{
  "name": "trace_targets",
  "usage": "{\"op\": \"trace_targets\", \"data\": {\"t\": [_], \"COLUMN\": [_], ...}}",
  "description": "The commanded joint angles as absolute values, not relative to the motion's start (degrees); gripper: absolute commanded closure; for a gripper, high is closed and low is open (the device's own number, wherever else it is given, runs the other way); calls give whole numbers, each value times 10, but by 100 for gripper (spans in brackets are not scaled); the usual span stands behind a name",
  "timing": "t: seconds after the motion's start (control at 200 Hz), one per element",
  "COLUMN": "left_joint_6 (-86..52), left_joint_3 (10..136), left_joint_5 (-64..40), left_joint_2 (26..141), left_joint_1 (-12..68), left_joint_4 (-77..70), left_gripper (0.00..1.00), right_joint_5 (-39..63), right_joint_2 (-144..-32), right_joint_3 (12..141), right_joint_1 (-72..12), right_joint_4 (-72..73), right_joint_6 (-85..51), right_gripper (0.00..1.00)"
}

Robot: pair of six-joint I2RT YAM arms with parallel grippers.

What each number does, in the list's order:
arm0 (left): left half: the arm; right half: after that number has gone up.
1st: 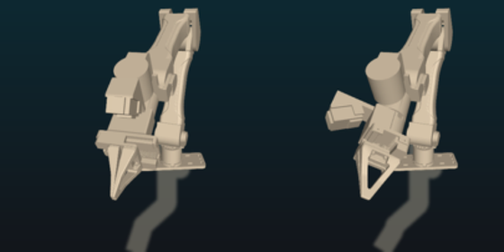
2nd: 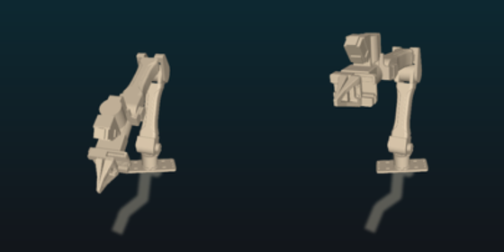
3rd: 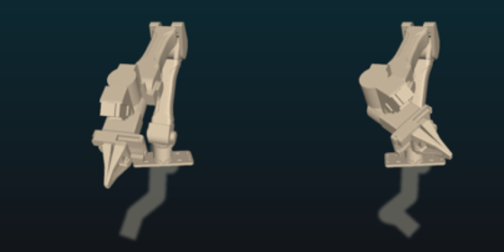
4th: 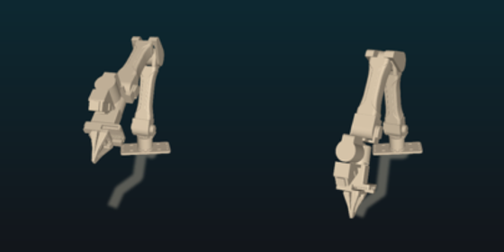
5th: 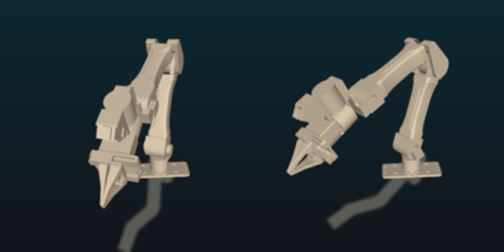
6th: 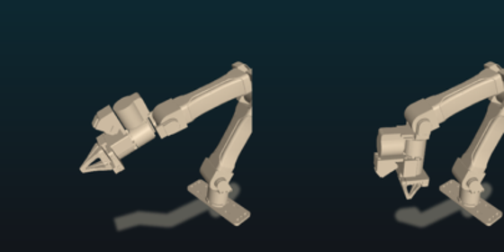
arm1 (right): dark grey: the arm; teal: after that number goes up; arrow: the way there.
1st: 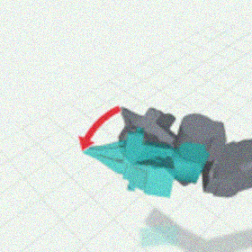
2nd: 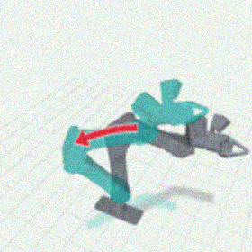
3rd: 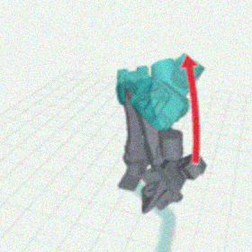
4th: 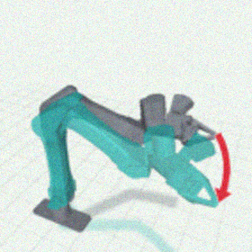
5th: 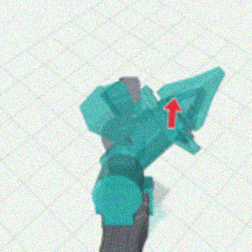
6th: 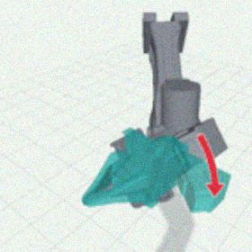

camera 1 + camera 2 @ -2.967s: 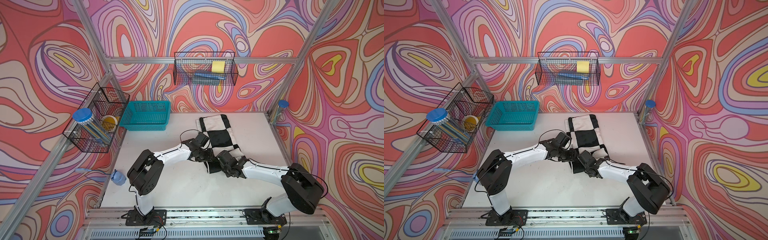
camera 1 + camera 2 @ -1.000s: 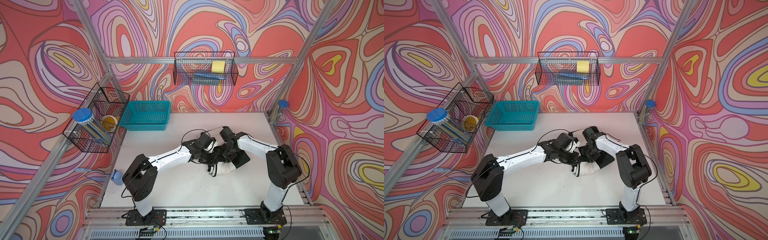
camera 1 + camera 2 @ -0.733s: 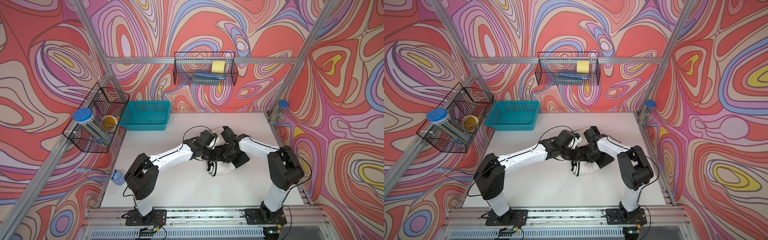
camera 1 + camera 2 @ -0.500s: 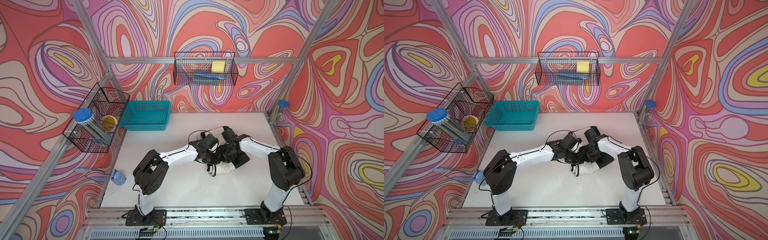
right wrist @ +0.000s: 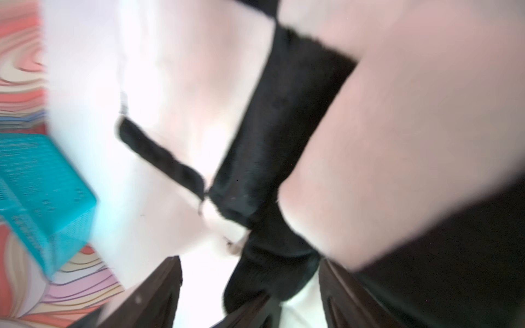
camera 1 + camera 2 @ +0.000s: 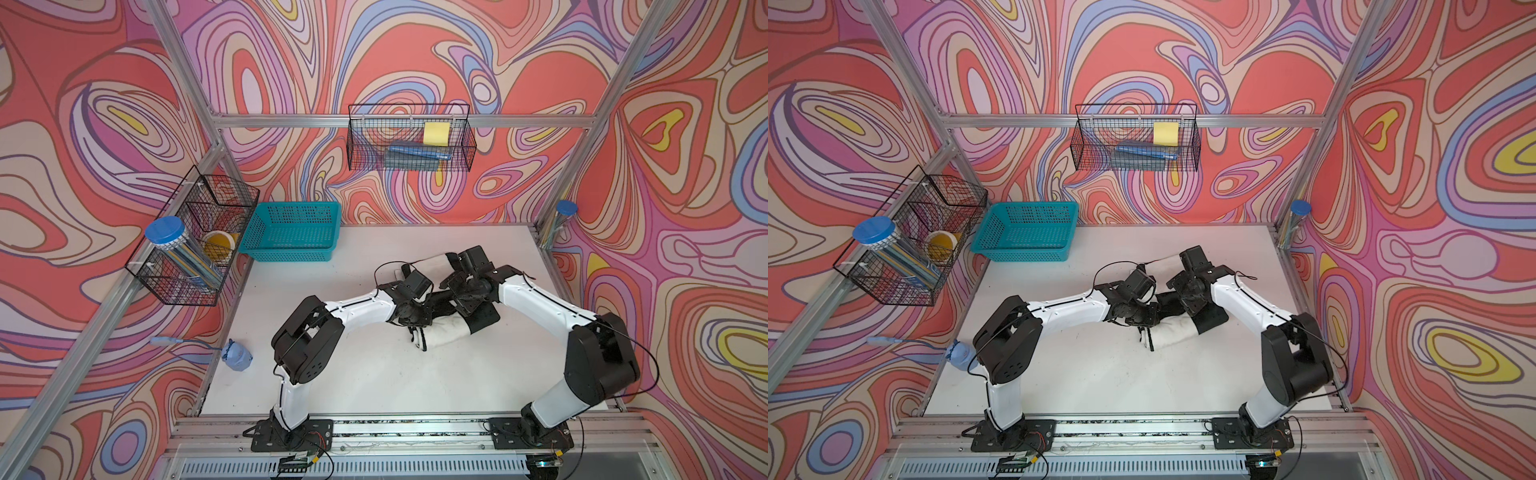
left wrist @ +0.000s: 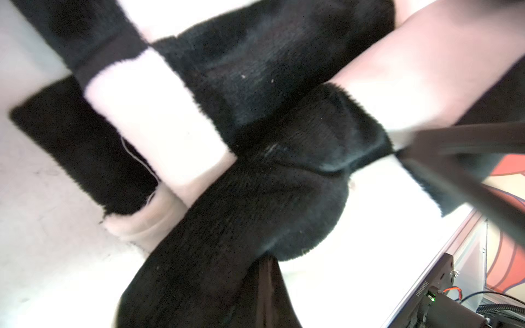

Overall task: Roll up the pillowcase
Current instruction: Roll the pillowcase at the center of the board.

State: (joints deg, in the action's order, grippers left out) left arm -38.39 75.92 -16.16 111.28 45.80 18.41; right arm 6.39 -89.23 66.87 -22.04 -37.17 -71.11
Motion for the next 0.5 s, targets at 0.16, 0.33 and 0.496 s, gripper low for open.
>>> {"op": "trace_targets", "data": {"t": [0.16, 0.33, 0.496], "left_joint_6": [-394, -398, -399], "left_joint_3": [775, 780, 778], "left_joint_5": [-166, -174, -176], "left_joint_2": [1138, 1142, 1140], "left_joint_1": [455, 455, 455], "left_joint_4": [194, 193, 197], "left_gripper": [100, 100, 100], "right_joint_5": [31, -1, -19], "right_joint_2": [-726, -675, -697], "right_joint_3": [511, 439, 392], "right_joint_1": [-247, -292, -297], "right_joint_4": [-397, -363, -284], "right_joint_6": [-783, -838, -869], "right_gripper": [20, 17, 16]}}
